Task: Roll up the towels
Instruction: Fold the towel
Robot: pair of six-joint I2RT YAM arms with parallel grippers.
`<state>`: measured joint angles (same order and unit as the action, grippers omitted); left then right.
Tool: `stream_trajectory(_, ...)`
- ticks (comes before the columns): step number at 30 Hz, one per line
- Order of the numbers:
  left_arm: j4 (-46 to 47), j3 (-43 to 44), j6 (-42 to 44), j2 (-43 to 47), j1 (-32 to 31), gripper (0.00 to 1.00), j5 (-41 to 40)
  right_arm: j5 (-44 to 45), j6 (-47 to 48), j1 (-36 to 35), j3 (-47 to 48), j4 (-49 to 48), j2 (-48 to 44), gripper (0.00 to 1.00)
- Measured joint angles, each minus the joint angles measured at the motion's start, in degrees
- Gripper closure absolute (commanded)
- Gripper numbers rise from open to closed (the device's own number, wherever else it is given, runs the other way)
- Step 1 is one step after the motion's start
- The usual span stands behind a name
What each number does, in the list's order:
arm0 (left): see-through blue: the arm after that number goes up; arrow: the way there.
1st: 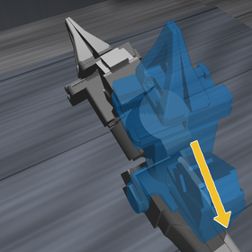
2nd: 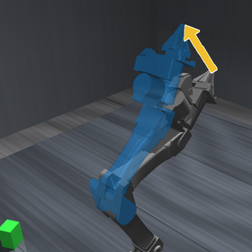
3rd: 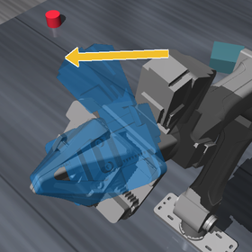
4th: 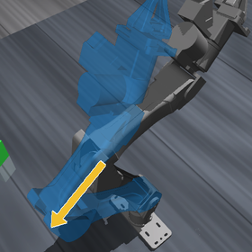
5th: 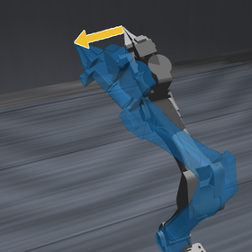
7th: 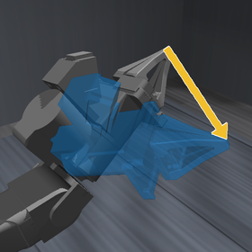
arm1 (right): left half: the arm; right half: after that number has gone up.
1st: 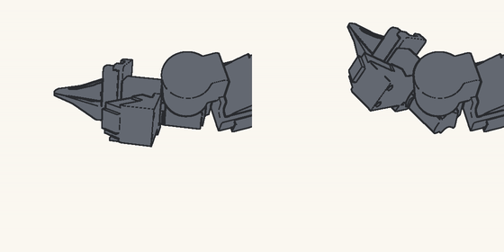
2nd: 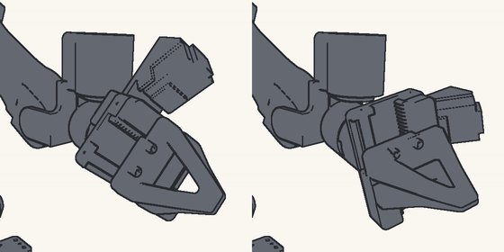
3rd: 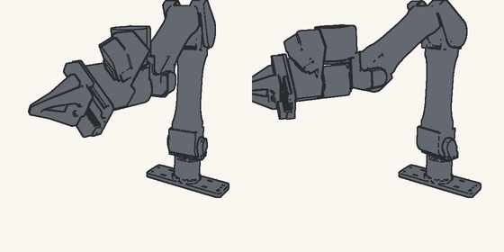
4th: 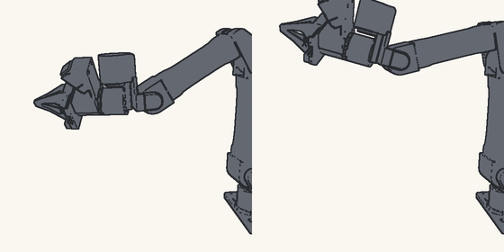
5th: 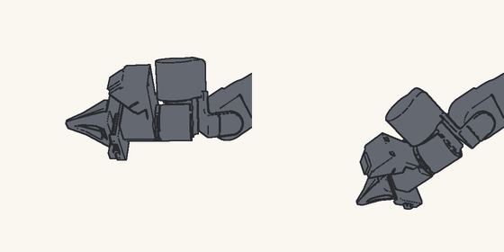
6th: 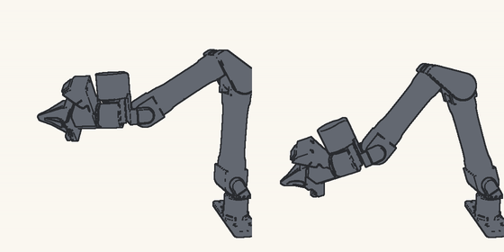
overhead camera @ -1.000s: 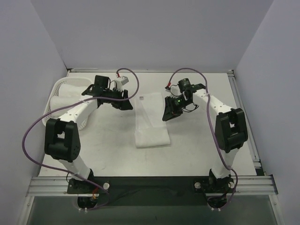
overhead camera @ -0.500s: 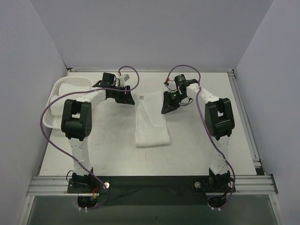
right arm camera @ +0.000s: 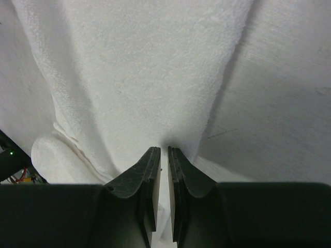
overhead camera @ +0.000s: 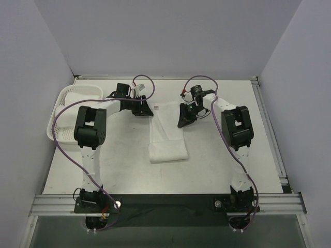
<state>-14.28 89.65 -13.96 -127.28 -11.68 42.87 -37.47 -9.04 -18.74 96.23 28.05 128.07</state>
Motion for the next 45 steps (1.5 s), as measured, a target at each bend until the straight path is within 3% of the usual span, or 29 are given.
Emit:
stream_trajectory(20, 6.7, -4.6, -4.9, -0.1, -0.7, 0.44, 4.3, 0.7, -0.1, 0.0, 0.1, -0.1, 0.1, 0.87)
stream_trajectory(24, 11.1, -7.1, -7.6, -0.1, -0.7, 0.46, 7.2, 0.8, -0.1, 0.0, 0.1, -0.1, 0.1, 0.87)
stream_trajectory(33, 15.0, -10.2, -10.9, 0.0, -0.1, 0.60, 9.0, 1.3, -0.2, 0.0, 0.1, -0.1, 0.1, 0.87)
stream_trajectory(45, 17.4, -11.2, -12.4, 1.6, 2.4, 0.54, 9.1, 1.6, -0.2, 0.0, 0.1, -0.1, 0.1, 0.87)
